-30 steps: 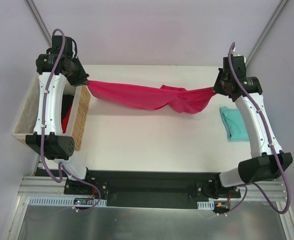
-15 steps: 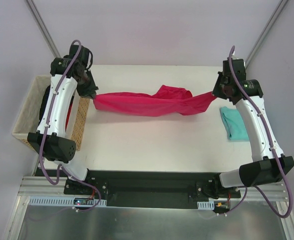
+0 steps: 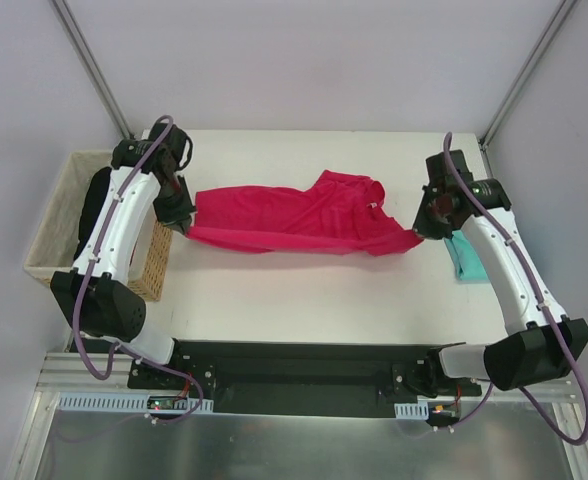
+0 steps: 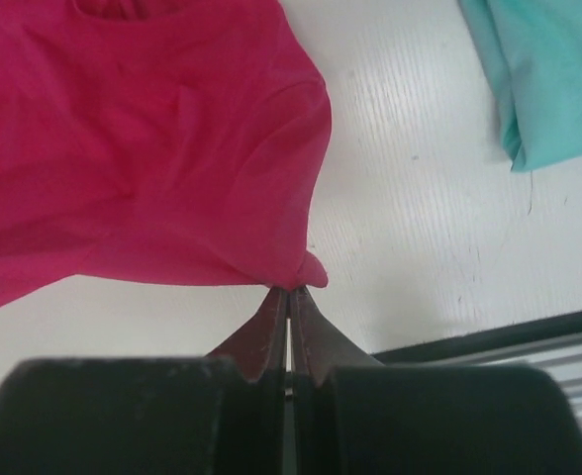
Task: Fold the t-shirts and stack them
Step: Flatten out the tshirt
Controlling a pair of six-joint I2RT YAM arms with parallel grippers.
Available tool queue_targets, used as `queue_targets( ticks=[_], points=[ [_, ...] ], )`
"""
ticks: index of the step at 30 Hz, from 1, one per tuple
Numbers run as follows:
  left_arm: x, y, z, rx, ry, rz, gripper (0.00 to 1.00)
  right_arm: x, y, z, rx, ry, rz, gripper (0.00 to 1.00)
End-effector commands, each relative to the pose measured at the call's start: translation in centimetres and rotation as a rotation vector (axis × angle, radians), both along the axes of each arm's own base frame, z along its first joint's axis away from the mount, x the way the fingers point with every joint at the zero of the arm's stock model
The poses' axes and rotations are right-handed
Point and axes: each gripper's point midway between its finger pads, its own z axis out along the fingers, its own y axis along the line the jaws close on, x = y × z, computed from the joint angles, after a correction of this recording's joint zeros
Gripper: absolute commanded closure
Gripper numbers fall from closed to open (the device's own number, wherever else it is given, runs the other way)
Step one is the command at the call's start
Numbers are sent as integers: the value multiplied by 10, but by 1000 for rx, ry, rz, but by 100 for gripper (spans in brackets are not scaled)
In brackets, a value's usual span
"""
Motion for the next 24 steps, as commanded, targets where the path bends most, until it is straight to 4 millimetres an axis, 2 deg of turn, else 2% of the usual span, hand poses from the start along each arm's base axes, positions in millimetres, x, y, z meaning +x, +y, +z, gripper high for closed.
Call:
queue_targets(
  ticks=[1,5,10,19,24],
  points=[
    [-47,11,-8,49,131,-11,100,-33,9,-10,38,56,-13,99],
    [-64,11,-28,44,196,-18,100,-53,12,-25,9,121,4,99],
    [-83,11,-42,39,251,-39,100,-73,20,-39,8,192,19,99],
    [-117,14,-61,33,358,-79,100,-112,38,-46,-4,326,59,99],
    [-127,11,-64,14,370,-88,100,-130,48,-48,-4,379,61,99]
  ],
)
